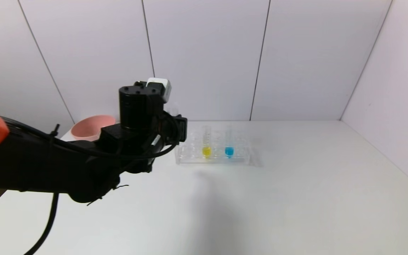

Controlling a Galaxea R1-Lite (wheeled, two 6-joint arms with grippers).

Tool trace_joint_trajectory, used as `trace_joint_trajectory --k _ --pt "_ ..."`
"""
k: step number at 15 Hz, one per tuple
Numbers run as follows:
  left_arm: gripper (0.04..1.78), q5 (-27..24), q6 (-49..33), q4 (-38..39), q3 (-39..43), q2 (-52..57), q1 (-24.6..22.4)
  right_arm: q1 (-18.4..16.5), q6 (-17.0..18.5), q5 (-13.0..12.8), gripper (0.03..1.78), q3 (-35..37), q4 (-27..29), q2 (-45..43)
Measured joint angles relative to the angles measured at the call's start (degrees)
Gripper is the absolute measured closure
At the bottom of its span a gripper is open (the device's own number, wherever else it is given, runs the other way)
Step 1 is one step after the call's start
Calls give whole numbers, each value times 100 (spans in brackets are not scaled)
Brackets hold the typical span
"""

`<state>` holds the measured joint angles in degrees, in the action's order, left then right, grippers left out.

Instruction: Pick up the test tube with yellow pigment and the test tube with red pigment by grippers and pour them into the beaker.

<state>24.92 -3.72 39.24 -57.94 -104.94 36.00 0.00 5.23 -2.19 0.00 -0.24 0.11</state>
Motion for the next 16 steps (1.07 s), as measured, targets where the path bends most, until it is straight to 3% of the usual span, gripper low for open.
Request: trace_joint_trajectory --k 3,6,9,11,16 --pt "139 -1095 293 -499 505 723 -981 0 2 0 10 0 2 0" --pt "139 -2344 689 -1176 731 1342 -2286 0 0 0 10 0 2 0" --pt "139 -3782 1546 -1876 739 1680 -3644 0 0 0 10 0 0 0" --pt "139 -4481 2260 -2324 549 1638 -4223 0 0 0 10 0 0 0" --pt "139 -4619 3696 -3534 -501 1009 -4641 0 0 0 10 0 0 0"
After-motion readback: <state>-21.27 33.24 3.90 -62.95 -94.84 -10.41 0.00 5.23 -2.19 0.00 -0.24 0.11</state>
